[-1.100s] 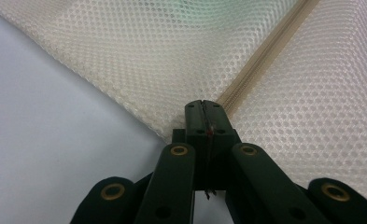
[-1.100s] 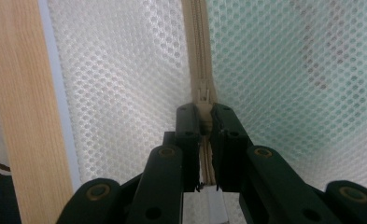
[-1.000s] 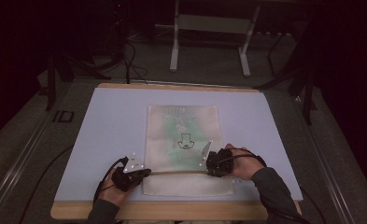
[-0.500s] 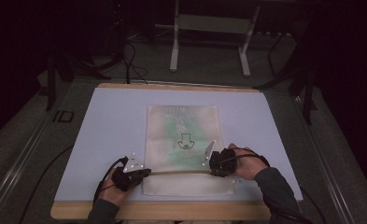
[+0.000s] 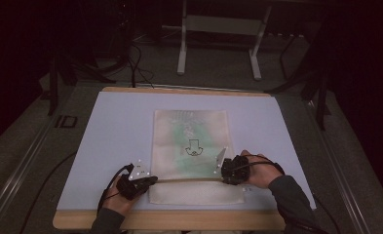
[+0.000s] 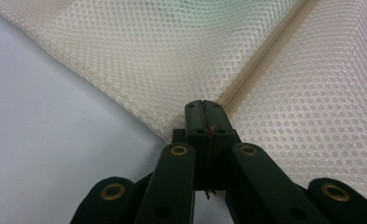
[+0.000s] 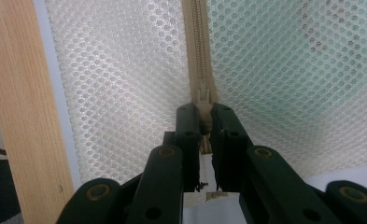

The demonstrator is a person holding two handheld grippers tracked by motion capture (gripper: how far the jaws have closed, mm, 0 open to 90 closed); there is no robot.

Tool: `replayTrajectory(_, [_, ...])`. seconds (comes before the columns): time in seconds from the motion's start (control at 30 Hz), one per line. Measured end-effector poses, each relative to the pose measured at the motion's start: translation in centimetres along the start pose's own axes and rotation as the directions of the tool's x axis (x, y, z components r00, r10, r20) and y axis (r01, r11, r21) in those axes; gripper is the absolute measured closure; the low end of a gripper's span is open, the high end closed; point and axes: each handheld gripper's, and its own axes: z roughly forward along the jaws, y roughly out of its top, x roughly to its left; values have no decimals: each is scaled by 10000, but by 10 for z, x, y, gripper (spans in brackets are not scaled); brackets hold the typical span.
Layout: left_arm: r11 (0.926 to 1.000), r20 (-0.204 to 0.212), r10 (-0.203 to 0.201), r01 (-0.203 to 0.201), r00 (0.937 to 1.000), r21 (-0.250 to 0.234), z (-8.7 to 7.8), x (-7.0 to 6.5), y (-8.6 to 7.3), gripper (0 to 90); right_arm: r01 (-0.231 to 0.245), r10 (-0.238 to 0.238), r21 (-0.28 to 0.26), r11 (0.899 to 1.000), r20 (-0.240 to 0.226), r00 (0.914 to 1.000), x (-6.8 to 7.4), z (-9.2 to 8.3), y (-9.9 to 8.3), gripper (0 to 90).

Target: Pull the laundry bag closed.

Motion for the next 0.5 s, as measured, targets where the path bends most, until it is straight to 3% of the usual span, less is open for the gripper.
replayTrajectory(0.5, [10000,6,-1,1,10000,-3,0,0,0,896,-229,226,251,9994,138,9996,-3,-4,-15,823])
